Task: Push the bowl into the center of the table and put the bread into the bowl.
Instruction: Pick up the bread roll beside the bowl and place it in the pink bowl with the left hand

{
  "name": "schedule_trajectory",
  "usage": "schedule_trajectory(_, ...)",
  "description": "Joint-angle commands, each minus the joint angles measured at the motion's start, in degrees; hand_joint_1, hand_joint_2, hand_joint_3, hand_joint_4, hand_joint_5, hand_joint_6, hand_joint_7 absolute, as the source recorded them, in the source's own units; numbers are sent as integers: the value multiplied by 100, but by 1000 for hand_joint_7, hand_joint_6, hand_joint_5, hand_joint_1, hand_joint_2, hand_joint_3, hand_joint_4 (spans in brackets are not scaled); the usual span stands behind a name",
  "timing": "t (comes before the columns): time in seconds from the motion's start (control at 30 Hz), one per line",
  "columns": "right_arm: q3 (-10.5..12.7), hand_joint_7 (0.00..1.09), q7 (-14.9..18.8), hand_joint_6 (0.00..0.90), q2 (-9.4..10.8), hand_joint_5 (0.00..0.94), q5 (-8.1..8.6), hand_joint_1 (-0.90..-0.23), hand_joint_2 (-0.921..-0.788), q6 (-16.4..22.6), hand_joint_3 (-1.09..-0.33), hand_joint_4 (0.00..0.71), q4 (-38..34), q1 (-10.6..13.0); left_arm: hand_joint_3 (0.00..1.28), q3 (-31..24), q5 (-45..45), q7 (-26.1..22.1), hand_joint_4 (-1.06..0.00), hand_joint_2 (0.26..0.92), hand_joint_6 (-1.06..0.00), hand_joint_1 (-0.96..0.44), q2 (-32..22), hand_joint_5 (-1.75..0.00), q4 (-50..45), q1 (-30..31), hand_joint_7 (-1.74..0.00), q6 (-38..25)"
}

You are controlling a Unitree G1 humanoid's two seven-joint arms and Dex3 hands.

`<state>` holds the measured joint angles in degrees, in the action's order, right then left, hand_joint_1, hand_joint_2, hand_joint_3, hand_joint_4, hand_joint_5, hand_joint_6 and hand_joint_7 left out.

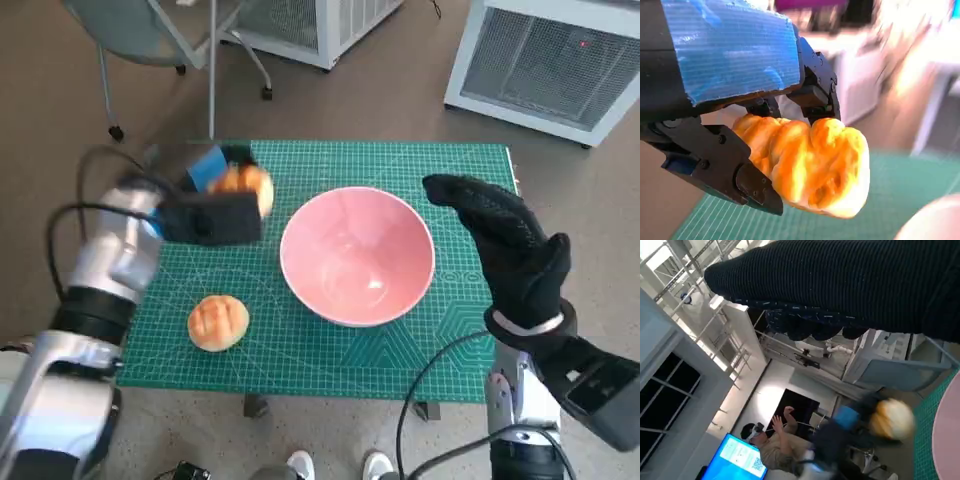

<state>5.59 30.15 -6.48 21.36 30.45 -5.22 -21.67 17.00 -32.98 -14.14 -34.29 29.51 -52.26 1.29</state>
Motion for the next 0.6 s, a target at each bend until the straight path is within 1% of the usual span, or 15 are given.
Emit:
schedule_trajectory(0.03, -30, 326, 39, -1, -3, -1, 39, -639, -921, -29, -705, -1, 2, 133, 17, -331, 224, -173, -758, 917, -681, 2, -70, -1074, -1001, 340, -1125, -154)
schedule_trajectory(0.23, -36, 323, 32, -1, -4, -1, 20, -633, -921, -17, -709, -1, 4, 145, 13, -555, 293, -196, -771, 915, -686, 2, 25, -1043, -1972, 554, -1137, -216)
schedule_trajectory(0.33, -42, 322, 38, -1, -1, -1, 32, -628, -921, -25, -713, -1, 10, 152, 10, -585, 292, -181, -782, 912, -697, 2, 98, -1058, -2301, 632, -1101, -184)
schedule_trajectory(0.47, -53, 319, 35, -1, 3, -1, 34, -625, -921, -30, -715, -1, 35, 172, 7, -541, 263, -178, -787, 909, -710, 2, 212, -1067, -2679, 743, -1073, -107)
schedule_trajectory(0.6, -56, 316, 20, -1, -1, -1, 26, -621, -921, -26, -717, -1, 72, 209, 6, -390, 209, -285, -787, 908, -717, 1, 317, -1062, -2895, 773, -1072, -41)
